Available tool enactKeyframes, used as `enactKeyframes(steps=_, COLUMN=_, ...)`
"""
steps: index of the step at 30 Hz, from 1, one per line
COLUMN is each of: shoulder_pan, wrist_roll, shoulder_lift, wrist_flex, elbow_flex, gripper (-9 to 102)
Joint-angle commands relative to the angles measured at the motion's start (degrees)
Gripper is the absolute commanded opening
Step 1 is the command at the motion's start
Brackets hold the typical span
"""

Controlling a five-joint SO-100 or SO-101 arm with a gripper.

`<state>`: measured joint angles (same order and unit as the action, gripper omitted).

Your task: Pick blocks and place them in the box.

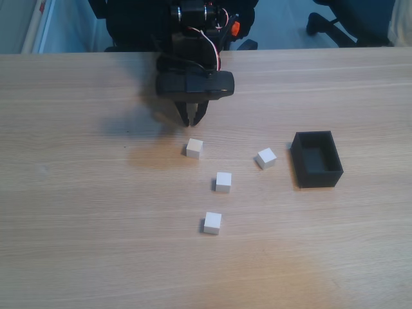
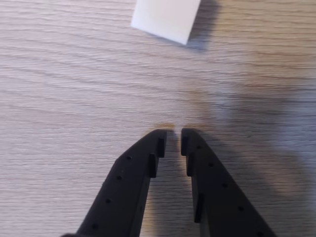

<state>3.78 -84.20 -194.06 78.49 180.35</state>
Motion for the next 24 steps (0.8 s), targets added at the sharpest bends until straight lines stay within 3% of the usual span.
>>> enactKeyframes(steps=1, shoulder_pan=1.0, wrist_roll=1.5, shoulder_lift=-1.4, wrist_flex=2.9, elbow_flex=3.6, gripper=0)
enactKeyframes(steps=15, shoulder_pan=2.0, wrist_roll=3.3, shoulder_lift=0.1, wrist_flex=2.4, elbow_flex=-1.9, gripper=0)
enactKeyframes(steps=24, shoulder_pan=1.8, wrist_roll=3.0, shoulder_lift=10.5, wrist_flex=-2.3, elbow_flex=-12.3, gripper=8)
